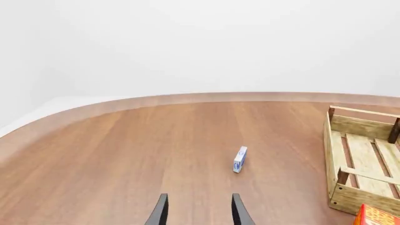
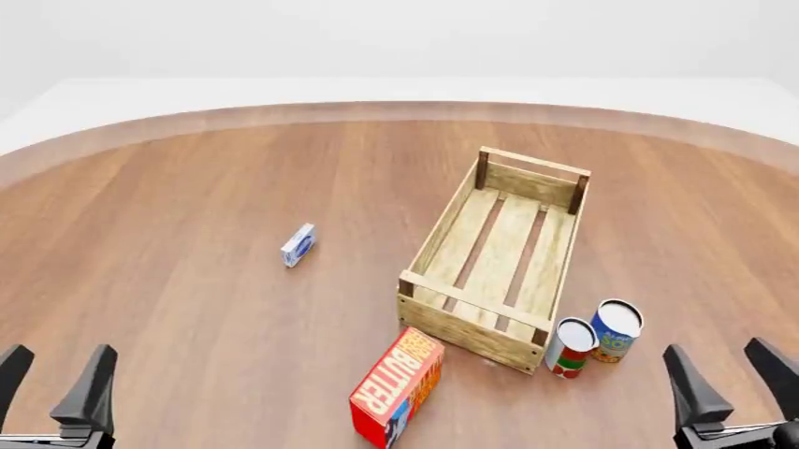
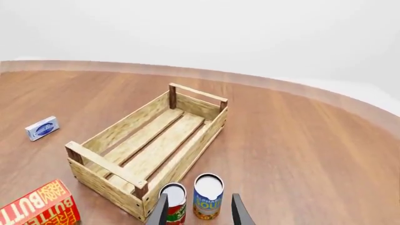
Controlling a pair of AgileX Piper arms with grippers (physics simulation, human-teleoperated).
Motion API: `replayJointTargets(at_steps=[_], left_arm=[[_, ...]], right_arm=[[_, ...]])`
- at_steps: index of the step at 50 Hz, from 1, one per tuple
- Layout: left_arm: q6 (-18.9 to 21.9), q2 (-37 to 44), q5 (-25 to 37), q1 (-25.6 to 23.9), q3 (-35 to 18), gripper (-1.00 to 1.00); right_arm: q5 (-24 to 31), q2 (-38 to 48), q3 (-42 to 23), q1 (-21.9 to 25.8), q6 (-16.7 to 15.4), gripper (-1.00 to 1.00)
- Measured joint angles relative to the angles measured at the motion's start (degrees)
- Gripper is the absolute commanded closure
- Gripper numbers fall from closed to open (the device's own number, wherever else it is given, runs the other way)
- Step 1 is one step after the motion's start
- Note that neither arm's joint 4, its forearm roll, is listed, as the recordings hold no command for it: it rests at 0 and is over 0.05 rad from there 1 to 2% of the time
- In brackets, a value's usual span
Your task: Pick up the tomato sauce, and put it in the wooden tray.
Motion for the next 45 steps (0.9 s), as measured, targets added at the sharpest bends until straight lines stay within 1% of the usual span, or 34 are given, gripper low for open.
replayJointTargets(at_steps=[26,45], left_arm=[[0.0,0.0,0.0,0.0,0.0,-1.0],[0.0,0.0,0.0,0.0,0.0,-1.0]], right_arm=[[1.8,7.0,-4.2,1.6,-2.9,-1.0],[1.8,13.4,-6.8,2.8,-3.7,-1.0]])
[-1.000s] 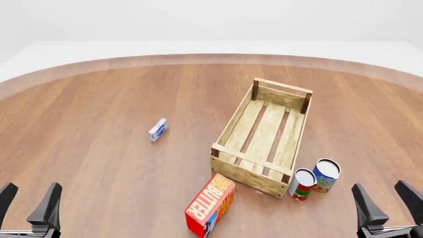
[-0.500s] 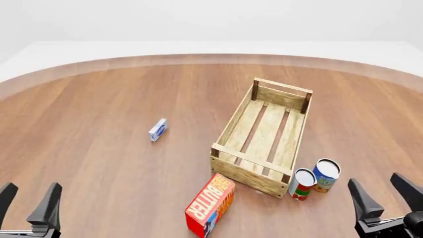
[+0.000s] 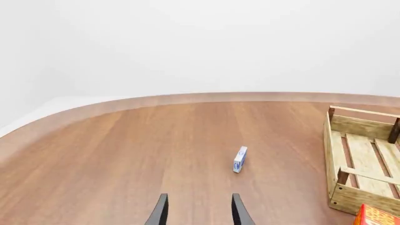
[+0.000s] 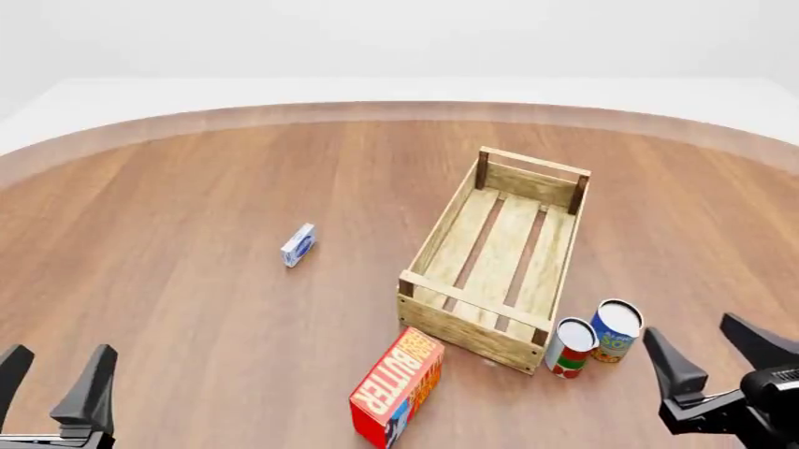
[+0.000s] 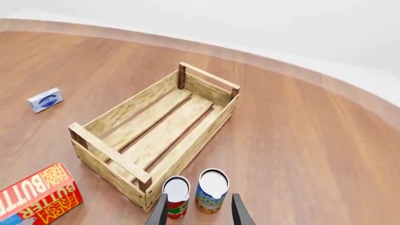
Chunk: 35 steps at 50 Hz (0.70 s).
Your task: Pick up the tomato sauce, and put it in the wooden tray.
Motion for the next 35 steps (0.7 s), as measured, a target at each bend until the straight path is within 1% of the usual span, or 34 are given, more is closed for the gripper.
replayJointTargets(at_steps=[17,35], left_arm=[[0.0,0.0,0.0,0.0,0.0,-1.0],[0.0,0.0,0.0,0.0,0.0,-1.0]], right_arm=[[-0.3,4.4,-1.4,0.7,-0.5,-1.0],[-3.1,9.5,-1.4,1.9,-0.7,-1.0]])
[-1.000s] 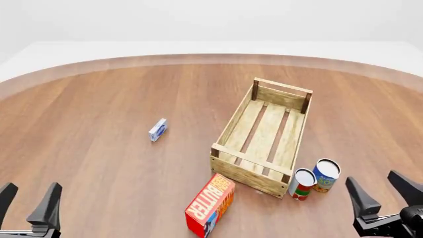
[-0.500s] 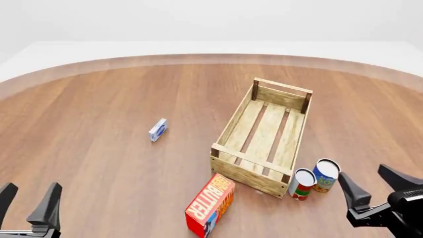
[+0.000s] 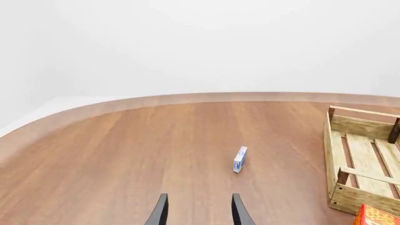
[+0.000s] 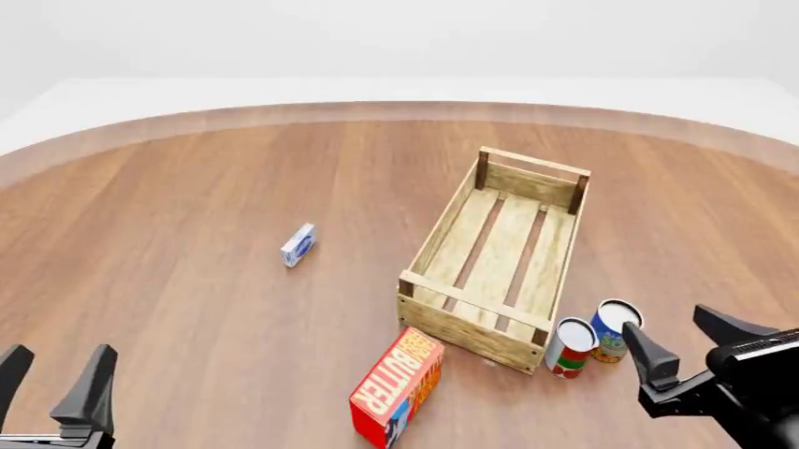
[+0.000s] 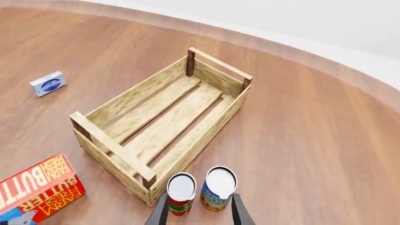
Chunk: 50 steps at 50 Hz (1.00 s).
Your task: Pick up the tomato sauce, and put it in the wooden tray.
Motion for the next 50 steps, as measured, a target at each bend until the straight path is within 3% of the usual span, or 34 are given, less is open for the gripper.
replayJointTargets(at_steps=[50], left_arm=[[0.0,0.0,0.0,0.0,0.0,-1.0]], right_arm=[[-15.7,14.7,4.1,2.3,2.0,-1.0]])
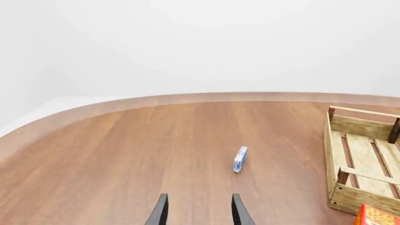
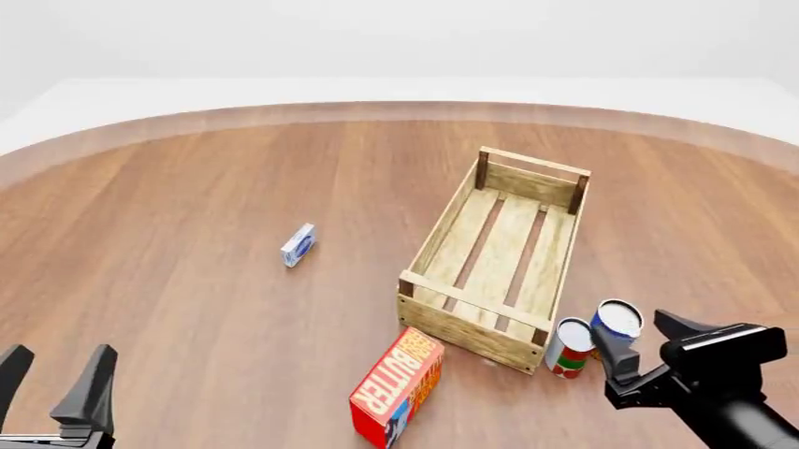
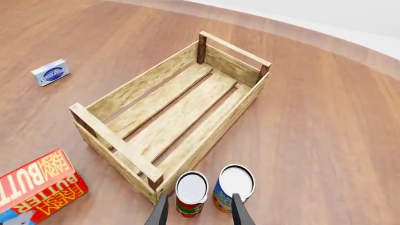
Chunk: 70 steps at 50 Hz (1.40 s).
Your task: Pick up the tomato sauce, and put it in the wooden tray.
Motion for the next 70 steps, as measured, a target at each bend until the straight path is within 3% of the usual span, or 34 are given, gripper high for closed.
replayJointTargets(at_steps=[22,70], left_arm=[[0.0,0.0,0.0,0.0,0.0,-1.0],[0.0,0.0,0.0,0.0,0.0,-1.0]], right_arm=[[-8.2,6.9,2.3,0.2,1.4,-1.0],[-20.6,18.2,4.8,0.0,3.0,-1.0]])
